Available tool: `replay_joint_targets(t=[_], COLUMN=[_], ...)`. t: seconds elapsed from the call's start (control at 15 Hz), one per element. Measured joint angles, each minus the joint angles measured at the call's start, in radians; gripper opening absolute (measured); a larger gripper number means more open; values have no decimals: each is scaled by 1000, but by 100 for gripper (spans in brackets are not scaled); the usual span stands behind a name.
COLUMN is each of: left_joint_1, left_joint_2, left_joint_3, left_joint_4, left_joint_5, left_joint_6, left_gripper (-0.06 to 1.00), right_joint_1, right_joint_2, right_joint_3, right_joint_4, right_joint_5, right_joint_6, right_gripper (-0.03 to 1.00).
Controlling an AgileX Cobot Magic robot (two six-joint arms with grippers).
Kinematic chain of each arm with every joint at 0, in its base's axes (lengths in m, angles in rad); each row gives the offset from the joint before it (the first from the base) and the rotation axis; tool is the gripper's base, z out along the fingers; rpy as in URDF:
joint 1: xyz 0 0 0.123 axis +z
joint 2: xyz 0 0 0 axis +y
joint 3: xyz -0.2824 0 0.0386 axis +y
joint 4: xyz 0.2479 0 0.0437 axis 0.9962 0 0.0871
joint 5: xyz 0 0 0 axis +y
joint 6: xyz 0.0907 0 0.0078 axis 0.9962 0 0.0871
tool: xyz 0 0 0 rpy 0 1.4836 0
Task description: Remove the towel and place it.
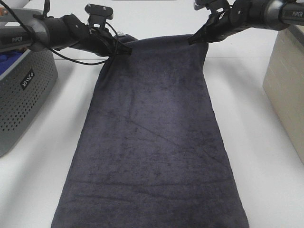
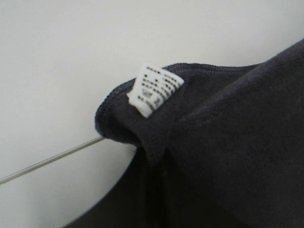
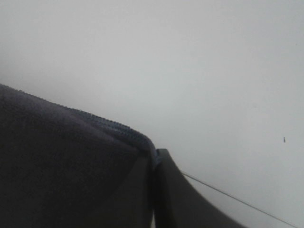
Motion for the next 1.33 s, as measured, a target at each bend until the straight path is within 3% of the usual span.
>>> replay_joint_targets(t=[0.67,0.93,1.07,1.2,1.27,1.33], left_joint_1=[0,0,0,0,0,-1], left_joint_2=[37,64,75,82,84,84], left_joint_3=[0,-1,-1,-1,-1,-1], left_joint_4=[0,-1,-4,-12,-16,-16], left_joint_5=[-73,-104,-126,-174,-215,-215], left_joint_6=[0,0,0,0,0,0], left_gripper=[2,13,32,53,69,76], right_joint_1=[0,0,0,0,0,0], right_joint_2=[64,81,81,81,81,81], right_joint_3=[5,6,6,6,6,6], right_joint_4=[26,33,40,49,49,49], right_joint_5=[-34,-46,-59,-81,-87,-86], right_joint_6=[0,0,0,8,8,8], right_gripper=[1,4,20,45,62,64])
